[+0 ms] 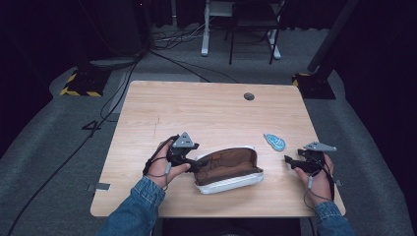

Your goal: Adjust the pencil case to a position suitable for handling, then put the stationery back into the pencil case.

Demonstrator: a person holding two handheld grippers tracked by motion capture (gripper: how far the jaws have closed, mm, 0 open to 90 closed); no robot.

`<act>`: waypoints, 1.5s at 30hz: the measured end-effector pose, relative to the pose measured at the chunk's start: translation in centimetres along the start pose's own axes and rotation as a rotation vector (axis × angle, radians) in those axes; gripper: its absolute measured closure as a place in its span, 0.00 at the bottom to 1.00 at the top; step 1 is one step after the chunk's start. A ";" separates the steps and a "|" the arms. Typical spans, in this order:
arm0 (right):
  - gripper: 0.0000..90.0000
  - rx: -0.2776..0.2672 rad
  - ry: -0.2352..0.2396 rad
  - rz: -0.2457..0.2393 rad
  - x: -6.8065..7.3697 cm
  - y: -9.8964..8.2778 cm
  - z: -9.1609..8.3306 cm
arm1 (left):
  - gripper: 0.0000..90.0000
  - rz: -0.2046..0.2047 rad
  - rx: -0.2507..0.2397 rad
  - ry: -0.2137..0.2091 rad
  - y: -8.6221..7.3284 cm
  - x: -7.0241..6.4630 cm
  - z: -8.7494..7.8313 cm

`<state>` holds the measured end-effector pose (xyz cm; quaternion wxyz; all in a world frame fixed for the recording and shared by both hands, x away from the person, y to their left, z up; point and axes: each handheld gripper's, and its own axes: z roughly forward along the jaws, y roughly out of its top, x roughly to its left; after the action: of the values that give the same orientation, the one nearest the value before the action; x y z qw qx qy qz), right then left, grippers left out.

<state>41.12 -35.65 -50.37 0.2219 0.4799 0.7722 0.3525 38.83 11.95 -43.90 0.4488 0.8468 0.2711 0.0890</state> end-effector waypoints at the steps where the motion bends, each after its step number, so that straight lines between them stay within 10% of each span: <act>1: 0.34 0.000 0.000 0.000 0.0 0.0 0.0 | 0.30 0.004 -0.005 0.007 0.1 0.1 -0.4; 15: 0.34 0.000 0.000 0.000 0.0 0.0 0.0 | 0.30 -0.050 -0.070 0.131 -1.0 2.1 -5.2; 29: 0.33 0.005 0.004 0.001 0.0 0.1 0.0 | 0.27 -0.087 0.087 0.351 -4.1 5.3 -5.8; 45: 0.20 0.024 0.007 -0.005 0.5 0.2 0.2 | 0.22 -0.130 0.194 0.378 -7.0 7.0 -4.8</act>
<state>41.14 -35.09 -50.38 0.2142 0.4792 0.7783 0.3446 40.18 22.31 -47.44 0.3113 0.8351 0.4115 0.1905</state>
